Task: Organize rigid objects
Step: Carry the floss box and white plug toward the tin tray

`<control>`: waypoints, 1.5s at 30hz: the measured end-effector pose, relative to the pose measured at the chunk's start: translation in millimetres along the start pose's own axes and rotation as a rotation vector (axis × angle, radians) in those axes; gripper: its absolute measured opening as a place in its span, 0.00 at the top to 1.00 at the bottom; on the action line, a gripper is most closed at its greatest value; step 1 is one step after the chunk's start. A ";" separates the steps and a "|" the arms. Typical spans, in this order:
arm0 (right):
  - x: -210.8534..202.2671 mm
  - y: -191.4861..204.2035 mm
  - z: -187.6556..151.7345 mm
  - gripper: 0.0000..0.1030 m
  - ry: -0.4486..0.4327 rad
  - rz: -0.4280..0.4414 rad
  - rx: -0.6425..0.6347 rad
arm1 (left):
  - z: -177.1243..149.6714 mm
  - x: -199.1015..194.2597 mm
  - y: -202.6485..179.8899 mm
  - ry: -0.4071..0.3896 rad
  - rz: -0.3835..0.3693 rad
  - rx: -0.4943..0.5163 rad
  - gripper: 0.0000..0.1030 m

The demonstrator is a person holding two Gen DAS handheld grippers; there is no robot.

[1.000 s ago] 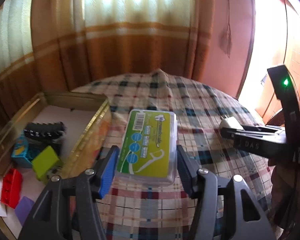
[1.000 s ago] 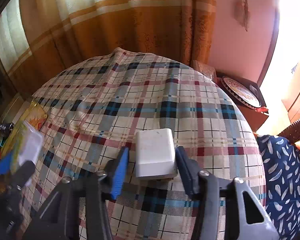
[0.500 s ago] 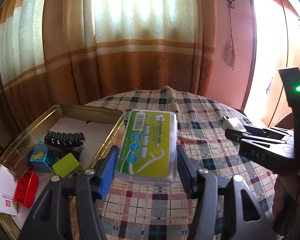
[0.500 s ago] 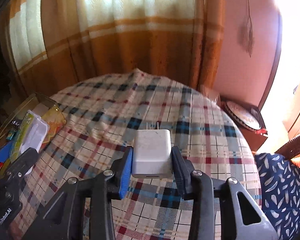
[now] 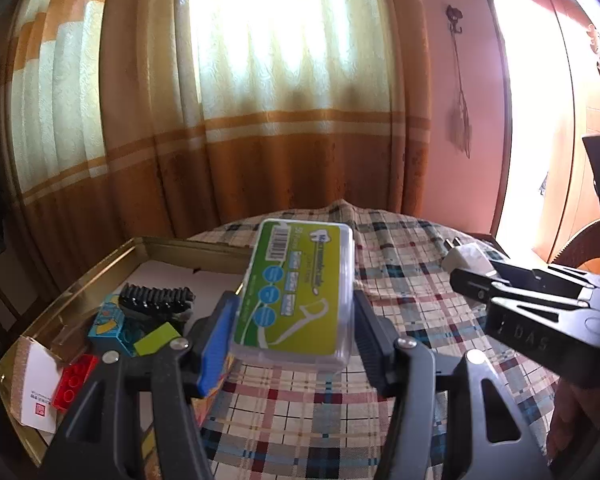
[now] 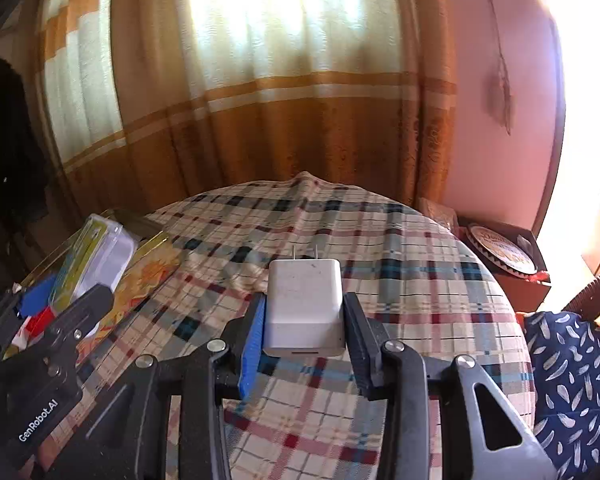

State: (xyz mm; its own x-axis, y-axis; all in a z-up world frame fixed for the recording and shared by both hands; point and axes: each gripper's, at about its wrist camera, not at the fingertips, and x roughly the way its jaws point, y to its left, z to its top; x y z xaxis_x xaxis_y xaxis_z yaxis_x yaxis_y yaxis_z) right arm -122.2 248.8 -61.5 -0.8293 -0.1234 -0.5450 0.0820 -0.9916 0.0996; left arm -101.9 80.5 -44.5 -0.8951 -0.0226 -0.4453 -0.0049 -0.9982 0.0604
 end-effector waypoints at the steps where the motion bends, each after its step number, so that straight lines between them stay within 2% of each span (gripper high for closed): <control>1: -1.8 2.4 -0.5 0.61 -0.006 0.010 0.001 | -0.2 -1.1 1.0 -0.004 0.001 -0.002 0.46; 19: -10.3 39.1 -13.7 0.61 -0.019 0.083 -0.049 | -4.1 -11.1 17.5 -0.022 0.015 -0.036 0.46; 45: -25.0 59.1 -16.5 0.61 -0.077 0.101 -0.065 | -8.6 -25.1 26.8 -0.068 0.039 -0.031 0.46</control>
State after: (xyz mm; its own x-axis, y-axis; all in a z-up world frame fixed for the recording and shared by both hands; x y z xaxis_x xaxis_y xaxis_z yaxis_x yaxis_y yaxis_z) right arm -87.6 192.7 -55.7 -0.8546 -0.2220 -0.4694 0.2009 -0.9750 0.0954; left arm -75.6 53.8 -39.4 -0.9227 -0.0582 -0.3810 0.0432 -0.9979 0.0478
